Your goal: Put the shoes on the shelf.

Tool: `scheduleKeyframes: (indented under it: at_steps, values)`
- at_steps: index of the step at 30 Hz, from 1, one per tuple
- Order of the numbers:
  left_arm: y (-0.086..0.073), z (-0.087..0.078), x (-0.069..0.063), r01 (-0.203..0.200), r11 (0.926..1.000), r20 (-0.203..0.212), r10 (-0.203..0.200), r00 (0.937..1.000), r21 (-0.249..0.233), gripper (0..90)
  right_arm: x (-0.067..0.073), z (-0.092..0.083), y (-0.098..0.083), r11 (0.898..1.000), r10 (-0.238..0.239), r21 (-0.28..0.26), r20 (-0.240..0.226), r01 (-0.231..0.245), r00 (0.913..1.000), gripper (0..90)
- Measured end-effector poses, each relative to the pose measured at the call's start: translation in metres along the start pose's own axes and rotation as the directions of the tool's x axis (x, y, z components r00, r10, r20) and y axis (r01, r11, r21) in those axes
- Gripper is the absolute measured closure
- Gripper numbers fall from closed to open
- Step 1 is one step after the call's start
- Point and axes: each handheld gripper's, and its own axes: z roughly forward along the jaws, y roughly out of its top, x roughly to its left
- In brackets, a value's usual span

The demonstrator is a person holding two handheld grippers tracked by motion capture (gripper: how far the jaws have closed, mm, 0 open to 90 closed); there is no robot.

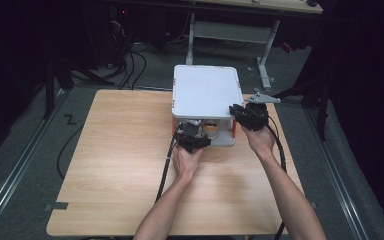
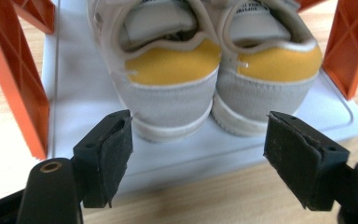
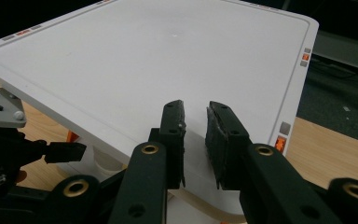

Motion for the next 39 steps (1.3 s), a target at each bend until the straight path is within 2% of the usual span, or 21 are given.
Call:
scheduleKeyframes:
  at_steps: [2,4,6,9,12,14,17,23,27,33,37,39]
  values:
    - [-0.002,-0.002,0.005,-0.022,0.9996,0.015,0.022,0.9997,0.018,23.9,-0.001,0.0,0.001,1.0,0.002,0.002,-0.003,-0.002,1.0,75.5]
    - [-0.005,-0.007,0.009,-0.005,1.0,0.036,0.004,0.9993,0.008,24.1,-0.001,0.0,0.001,1.0,0.004,0.008,0.001,-0.004,1.0,72.9]
    - [-0.008,-0.014,0.011,-0.011,0.9999,0.05,0.011,0.9987,-0.006,24.8,-0.001,0.0,0.001,1.0,0.013,0.003,-0.001,-0.013,0.9999,70.0]
    - [-0.009,-0.023,0.014,-0.055,0.9983,0.04,0.056,0.9976,-0.015,25.3,-0.002,0.0,0.002,1.0,0.019,0.013,0.001,-0.019,0.9998,65.4]
    - [-0.008,-0.034,0.017,-0.078,0.9963,0.04,0.08,0.996,-0.035,26.2,-0.005,-0.002,0.002,0.999,0.046,0.015,0.0,-0.046,0.9989,60.3]
    - [-0.007,-0.041,0.022,-0.073,0.9967,0.074,0.076,0.9944,-0.036,27.4,-0.006,-0.004,0.001,0.998,0.057,0.016,-0.004,-0.057,0.9984,58.6]
    - [-0.004,-0.053,0.028,-0.092,0.9948,0.097,0.096,0.9907,-0.044,28.2,-0.007,-0.012,-0.001,0.998,0.061,0.015,-0.002,-0.061,0.9981,57.1]
    - [-0.002,-0.072,0.042,-0.083,0.994,0.129,0.092,0.9873,-0.071,31.9,-0.012,-0.027,-0.003,0.996,0.083,0.016,-0.009,-0.083,0.9965,55.5]
    - [-0.001,-0.081,0.048,-0.086,0.9935,0.163,0.097,0.9818,-0.075,36.0,-0.014,-0.036,-0.005,0.996,0.086,-0.001,-0.011,-0.086,0.9963,55.3]
    - [0.0,-0.095,0.055,-0.086,0.9915,0.192,0.104,0.9759,-0.098,37.2,-0.02,-0.059,-0.016,0.995,0.101,-0.022,-0.015,-0.101,0.9948,55.2]
    - [0.001,-0.102,0.06,-0.1,0.9903,0.205,0.118,0.9716,-0.097,36.9,-0.026,-0.075,-0.024,0.993,0.116,-0.033,-0.011,-0.116,0.9932,55.1]
    - [0.002,-0.107,0.063,-0.093,0.9913,0.226,0.112,0.9678,-0.094,36.8,-0.029,-0.082,-0.027,0.992,0.122,-0.033,-0.006,-0.122,0.9925,55.1]
